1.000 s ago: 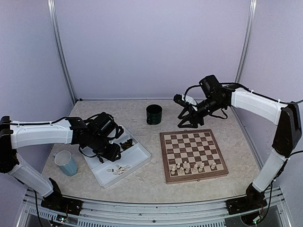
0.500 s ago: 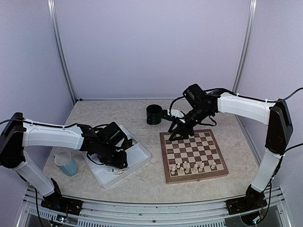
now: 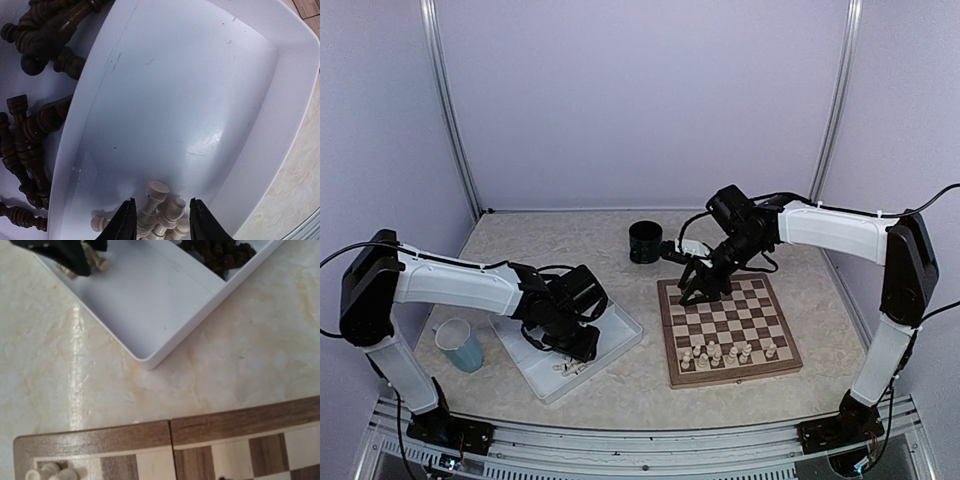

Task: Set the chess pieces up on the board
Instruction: Pick up the chess pile from the storage box.

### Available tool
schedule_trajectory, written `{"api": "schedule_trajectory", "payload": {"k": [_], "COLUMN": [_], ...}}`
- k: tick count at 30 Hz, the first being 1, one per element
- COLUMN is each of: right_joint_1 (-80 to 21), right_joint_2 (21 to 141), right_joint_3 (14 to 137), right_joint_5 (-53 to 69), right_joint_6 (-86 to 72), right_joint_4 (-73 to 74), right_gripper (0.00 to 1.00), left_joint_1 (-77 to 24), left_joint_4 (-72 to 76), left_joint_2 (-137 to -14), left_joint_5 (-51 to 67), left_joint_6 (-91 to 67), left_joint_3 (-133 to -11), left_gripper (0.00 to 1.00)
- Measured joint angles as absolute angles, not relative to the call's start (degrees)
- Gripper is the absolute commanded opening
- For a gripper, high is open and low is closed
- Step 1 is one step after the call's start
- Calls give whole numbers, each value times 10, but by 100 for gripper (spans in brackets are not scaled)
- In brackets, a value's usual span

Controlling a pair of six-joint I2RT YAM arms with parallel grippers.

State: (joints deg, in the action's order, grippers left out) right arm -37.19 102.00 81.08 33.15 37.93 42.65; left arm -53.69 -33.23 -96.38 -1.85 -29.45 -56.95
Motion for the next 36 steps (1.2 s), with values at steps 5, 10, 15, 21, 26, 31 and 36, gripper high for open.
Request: {"api": "schedule_trajectory", "payload": {"k": [5, 10, 15, 21, 26, 31, 36], "right_joint_1": [-372, -372, -372, -372, -372, -372, -372], "right_joint_2": [1020, 1021, 1027, 1034, 1043, 1049, 1050], "right_joint_3": [811, 811, 811, 811, 816, 831, 861], "right_joint_5": [332, 332, 334, 336, 340, 347, 363], "right_joint_6": [379, 379, 379, 379, 376, 361, 334], "right_joint_4": [426, 426, 426, 426, 429, 430, 422], "right_gripper": [50, 50, 50, 50, 48, 48, 49], "left_joint_1": [-519, -516, -515, -518, -527, -528, -523], "left_joint_4": [-350, -372, -385, -388, -384, -371, -342], "left_joint_2": [-964, -964, -964, -982, -995, -995, -971], "left_joint_5": [-18, -15, 8, 16, 15, 13, -12], "left_joint_6": [-279, -272, -267, -260, -247, -235, -226], "left_joint_3": [-570, -570, -568, -569, -579, -581, -560], "left_gripper": [38, 32, 29, 32, 21, 15, 15]}}
